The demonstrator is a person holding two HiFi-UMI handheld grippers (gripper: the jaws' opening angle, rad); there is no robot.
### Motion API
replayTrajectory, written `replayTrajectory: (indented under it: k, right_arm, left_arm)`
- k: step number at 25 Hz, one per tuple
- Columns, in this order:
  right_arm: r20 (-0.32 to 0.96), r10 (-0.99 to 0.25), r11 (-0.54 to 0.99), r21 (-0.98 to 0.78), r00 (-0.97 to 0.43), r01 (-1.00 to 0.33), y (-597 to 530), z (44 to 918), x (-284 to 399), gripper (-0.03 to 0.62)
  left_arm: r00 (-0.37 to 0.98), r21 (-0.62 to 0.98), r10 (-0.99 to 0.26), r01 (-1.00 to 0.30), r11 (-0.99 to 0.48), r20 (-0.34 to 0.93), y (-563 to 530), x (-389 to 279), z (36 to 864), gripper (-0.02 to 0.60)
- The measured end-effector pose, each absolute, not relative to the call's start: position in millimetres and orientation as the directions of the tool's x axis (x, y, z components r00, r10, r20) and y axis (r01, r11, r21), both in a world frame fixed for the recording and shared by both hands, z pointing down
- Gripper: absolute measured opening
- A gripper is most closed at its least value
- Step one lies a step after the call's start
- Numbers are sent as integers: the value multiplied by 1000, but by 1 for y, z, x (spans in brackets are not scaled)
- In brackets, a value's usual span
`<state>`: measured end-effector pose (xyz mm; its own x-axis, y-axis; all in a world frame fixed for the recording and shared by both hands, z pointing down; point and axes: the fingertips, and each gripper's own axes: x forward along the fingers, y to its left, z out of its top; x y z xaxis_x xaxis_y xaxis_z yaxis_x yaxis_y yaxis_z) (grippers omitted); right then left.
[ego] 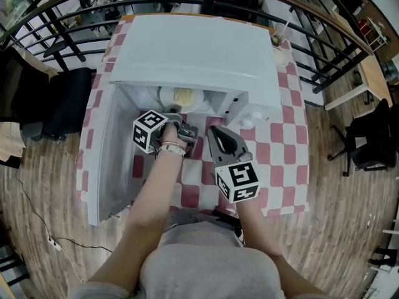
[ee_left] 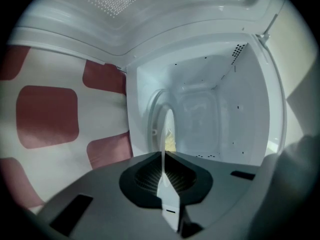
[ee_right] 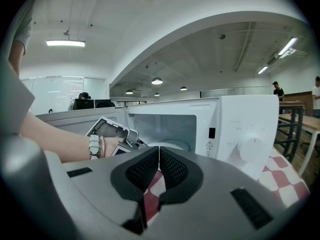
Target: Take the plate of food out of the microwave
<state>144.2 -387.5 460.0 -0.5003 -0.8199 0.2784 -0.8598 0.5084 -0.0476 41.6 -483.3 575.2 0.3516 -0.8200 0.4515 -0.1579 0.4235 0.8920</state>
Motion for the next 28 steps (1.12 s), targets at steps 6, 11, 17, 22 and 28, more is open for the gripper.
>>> replayTrajectory:
  k: [6,11,17,22,28]
  right_arm:
    - [270,-822,509,-47,-501,-860,-385,456,142,26]
    - [266,-823,508,-47,-501,-860,-382,454,140,26]
    - [265,-828,502,-47,-495,-864,-380,454,137,25]
    - [261,-837,489,-42,-482,-871,-379,451,134,25]
    - [266,-846,463,-67,-463,-884,-372,449,131,25]
  left_arm:
    - [365,897,-820,-164,411,442,-479,41,574,12]
    - [372,902,-822,-163,399,431,-474,41,572,12]
    - [382,913,-829,-167,372,408,-470,41,567,12]
    - [391,920,-833,-160,358,392,-463,37,563,12]
    - [403,927,-835,-154,342,375,-451,33,556,12]
